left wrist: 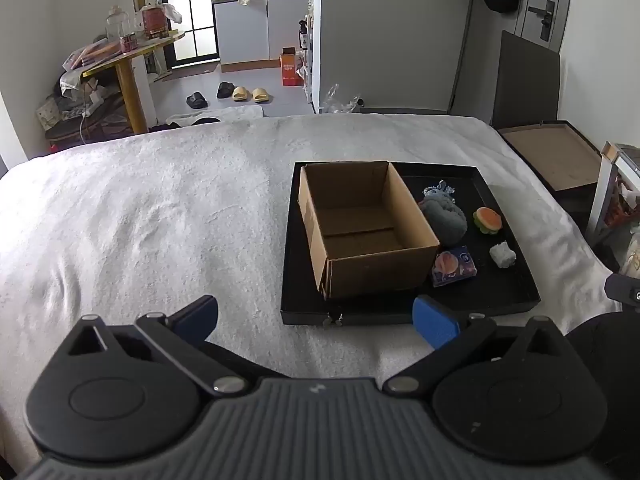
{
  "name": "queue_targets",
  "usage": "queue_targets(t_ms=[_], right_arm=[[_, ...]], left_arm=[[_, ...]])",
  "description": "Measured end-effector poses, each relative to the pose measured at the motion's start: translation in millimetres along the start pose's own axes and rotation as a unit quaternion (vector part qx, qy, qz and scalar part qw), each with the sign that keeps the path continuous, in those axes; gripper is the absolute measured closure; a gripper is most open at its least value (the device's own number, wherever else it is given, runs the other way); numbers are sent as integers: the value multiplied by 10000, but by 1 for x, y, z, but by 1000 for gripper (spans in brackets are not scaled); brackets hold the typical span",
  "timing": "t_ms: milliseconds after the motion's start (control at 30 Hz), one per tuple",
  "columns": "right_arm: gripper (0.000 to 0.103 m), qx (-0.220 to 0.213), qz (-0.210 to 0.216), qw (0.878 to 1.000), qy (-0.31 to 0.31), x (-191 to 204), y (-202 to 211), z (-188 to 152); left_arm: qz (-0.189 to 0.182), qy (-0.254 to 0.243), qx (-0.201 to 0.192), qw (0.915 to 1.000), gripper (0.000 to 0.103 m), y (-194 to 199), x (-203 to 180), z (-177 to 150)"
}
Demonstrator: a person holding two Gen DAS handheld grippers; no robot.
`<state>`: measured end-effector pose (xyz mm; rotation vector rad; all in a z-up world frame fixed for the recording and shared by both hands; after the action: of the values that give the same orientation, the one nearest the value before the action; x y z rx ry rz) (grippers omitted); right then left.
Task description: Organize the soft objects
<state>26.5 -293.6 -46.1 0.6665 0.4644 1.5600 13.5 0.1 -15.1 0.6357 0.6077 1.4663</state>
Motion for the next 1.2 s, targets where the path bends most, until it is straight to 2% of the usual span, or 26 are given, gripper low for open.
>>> queue_targets(t_ms=[567, 633, 1200], right_arm=[[0, 41, 13, 9999, 110, 1, -1, 2], [0, 38, 14, 9999, 119, 5, 1, 0], [0, 101, -55, 9999, -39, -1, -8, -6]], left_arm=[[-59, 25, -27, 10000, 0, -5, -9, -3], [-88, 56, -28, 9999, 0, -3, -1, -1], [-125, 19, -113, 9999, 0, 3, -8, 3]])
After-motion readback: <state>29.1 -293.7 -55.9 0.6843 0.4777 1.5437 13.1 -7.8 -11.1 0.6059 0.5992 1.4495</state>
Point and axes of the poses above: each gripper's, at about its wrist camera, not at the fingertips, and y roughly against the way its jaws point, x to its left, z to its top, the point moved 2 cm from there along -y, roughly the way its jaws point, and after that the axes turned 2 degrees about -x, right-handed, at the moved point
